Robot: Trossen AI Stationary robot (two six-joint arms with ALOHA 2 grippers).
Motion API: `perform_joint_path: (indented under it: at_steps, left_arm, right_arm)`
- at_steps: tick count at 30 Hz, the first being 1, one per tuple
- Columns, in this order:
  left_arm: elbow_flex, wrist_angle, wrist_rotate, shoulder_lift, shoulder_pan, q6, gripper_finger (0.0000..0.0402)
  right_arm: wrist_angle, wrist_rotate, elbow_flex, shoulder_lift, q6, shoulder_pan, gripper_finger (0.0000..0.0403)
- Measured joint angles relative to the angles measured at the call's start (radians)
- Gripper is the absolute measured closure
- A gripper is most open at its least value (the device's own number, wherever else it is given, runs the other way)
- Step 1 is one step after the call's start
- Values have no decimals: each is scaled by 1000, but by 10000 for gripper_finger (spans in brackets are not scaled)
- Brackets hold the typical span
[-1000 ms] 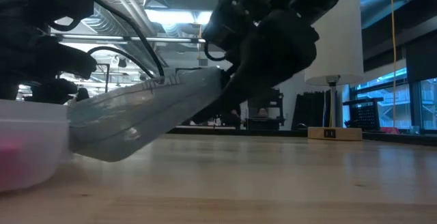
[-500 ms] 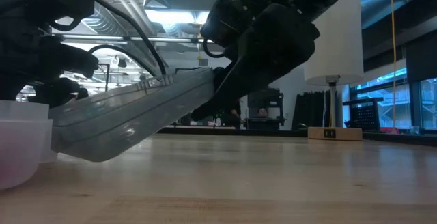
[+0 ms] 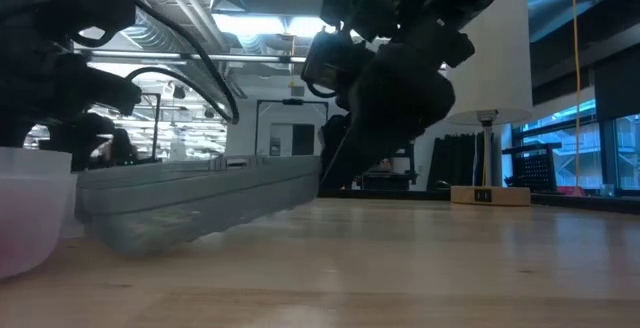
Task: Pack school essentials
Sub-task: Close the black supply box
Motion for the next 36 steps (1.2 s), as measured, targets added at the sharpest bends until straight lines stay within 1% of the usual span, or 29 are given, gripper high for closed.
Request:
perform_joint_path:
  at_steps: [4, 8, 10, 12, 14, 17, 19, 26, 28, 36]
  left_arm:
    - [12, -87, -6, -34, 14, -21, 8]
    - [76, -214, -91, -95, 22, -24, 8]
    - [117, -231, -115, -125, 21, -14, 8]
    - [145, -188, -125, -145, 16, 30, 8]
    - [151, -103, -127, -148, 9, 98, 8]
    - [150, 39, -122, -133, 11, 210, 8]
    - [148, 86, -108, -112, 30, 260, 8]
    - [146, 194, 60, -6, 90, 339, 8]
    - [146, 225, 74, 20, 98, 357, 8]
    - [146, 237, 80, 125, 158, 407, 8]
  right_arm:
    - [-2, 2, 0, 0, 25, 0, 8]
    - [-4, 1, 0, 0, 24, 1, 8]
    - [-15, 1, 0, 0, 36, 0, 8]
    - [-29, 0, 0, 0, 46, 0, 8]
    - [-46, -12, 0, -1, 45, -2, 8]
    - [-74, -20, 0, -1, 50, -8, 8]
    - [-92, -21, 0, -1, 51, -12, 8]
    - [-128, -45, 0, -1, 53, -20, 8]
    - [-128, -46, 0, -1, 51, -22, 8]
    - [-133, -45, 0, -2, 50, -22, 8]
